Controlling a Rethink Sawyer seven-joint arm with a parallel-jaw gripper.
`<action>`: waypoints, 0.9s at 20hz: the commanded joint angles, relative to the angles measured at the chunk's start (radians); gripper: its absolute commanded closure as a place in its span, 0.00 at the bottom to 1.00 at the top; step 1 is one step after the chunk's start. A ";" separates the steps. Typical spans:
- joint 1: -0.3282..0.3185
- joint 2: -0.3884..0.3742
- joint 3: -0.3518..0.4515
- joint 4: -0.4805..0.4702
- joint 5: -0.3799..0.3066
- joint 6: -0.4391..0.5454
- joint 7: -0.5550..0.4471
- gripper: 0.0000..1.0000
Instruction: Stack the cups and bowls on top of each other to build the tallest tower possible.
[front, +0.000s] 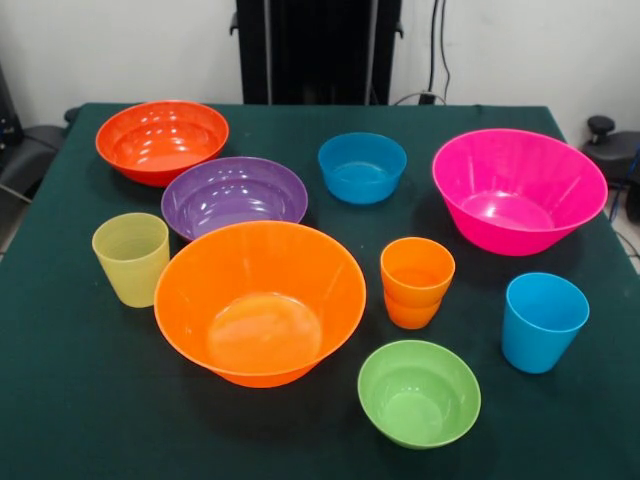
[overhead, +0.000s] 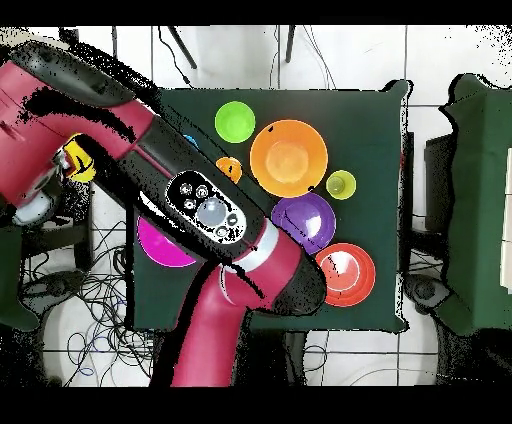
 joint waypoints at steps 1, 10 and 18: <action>-0.073 0.057 -0.009 -0.184 -0.083 0.121 0.128 1.00; -0.130 0.067 -0.022 -0.235 -0.066 0.128 0.120 1.00; -0.167 0.068 -0.022 -0.259 -0.062 0.134 0.143 1.00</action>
